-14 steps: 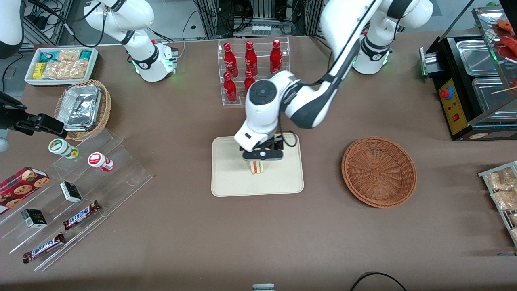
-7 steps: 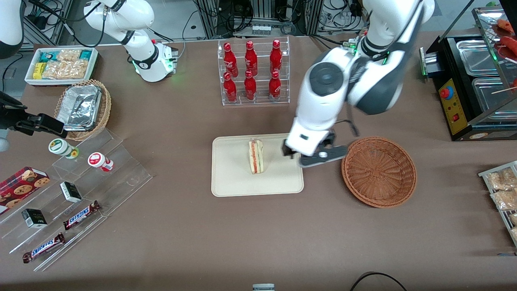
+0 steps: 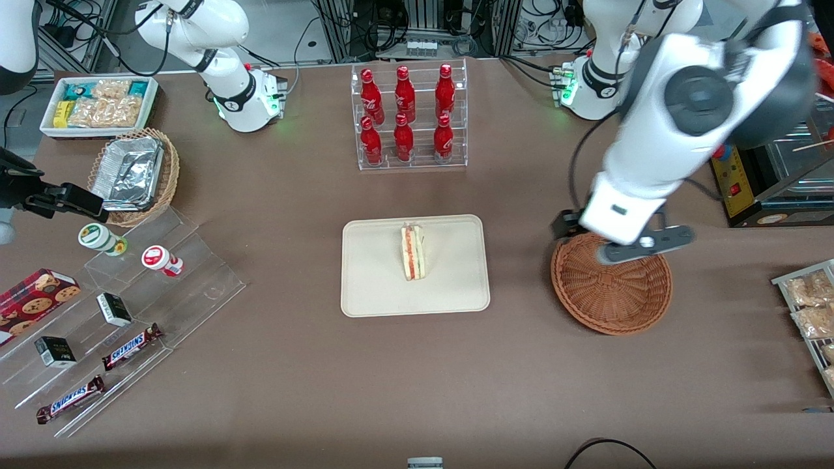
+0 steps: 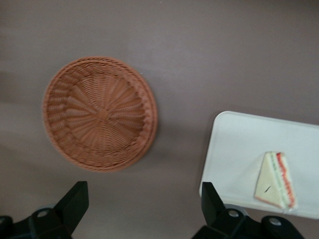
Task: Place sandwich from basket to tray
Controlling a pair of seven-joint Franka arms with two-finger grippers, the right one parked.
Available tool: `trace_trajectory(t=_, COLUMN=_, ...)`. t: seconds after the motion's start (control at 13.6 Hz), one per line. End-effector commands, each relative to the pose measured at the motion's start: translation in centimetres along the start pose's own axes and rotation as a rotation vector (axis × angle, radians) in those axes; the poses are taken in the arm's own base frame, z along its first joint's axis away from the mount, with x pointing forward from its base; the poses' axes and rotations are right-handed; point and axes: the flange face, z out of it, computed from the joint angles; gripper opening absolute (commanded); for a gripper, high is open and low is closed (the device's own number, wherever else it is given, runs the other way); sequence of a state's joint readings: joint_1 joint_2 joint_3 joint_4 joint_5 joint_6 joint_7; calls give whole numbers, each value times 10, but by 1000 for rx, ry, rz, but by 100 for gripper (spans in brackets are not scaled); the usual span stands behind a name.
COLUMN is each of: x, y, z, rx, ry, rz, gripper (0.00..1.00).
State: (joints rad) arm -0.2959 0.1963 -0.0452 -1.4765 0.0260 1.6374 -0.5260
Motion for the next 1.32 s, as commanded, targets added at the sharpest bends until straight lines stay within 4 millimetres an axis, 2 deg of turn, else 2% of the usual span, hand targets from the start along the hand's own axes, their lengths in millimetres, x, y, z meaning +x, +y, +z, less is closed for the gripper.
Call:
trace_trajectory(t=0.0, x=-4, y=-53, z=-15, rx=-14, ry=-29, rz=61, gripper=100)
trace_trajectory(t=0.15, x=-12, y=-86, z=-26, rx=-17, ry=-20, rz=134, gripper=100)
trace_trajectory(t=0.22, x=-12, y=-109, z=-32, rx=-19, ry=-14, rz=141, gripper=100)
trace_trajectory(t=0.44, x=-26, y=-153, z=-44, rx=-20, ry=-5, rz=168, gripper=100)
trace_trajectory(t=0.59, x=-28, y=-168, z=-49, rx=-22, ry=-4, rz=150, gripper=100)
trace_trajectory(t=0.74, x=-30, y=-172, z=-53, rx=-22, ry=-7, rz=145, gripper=100)
trace_trajectory(t=0.88, x=-20, y=-173, z=-55, rx=-20, ry=7, rz=139, gripper=100)
trace_trajectory(t=1.03, x=-2, y=-180, z=-56, rx=-27, ry=8, rz=121, gripper=100)
trace_trajectory(t=1.25, x=2, y=-178, z=-58, rx=-42, ry=13, rz=127, gripper=100)
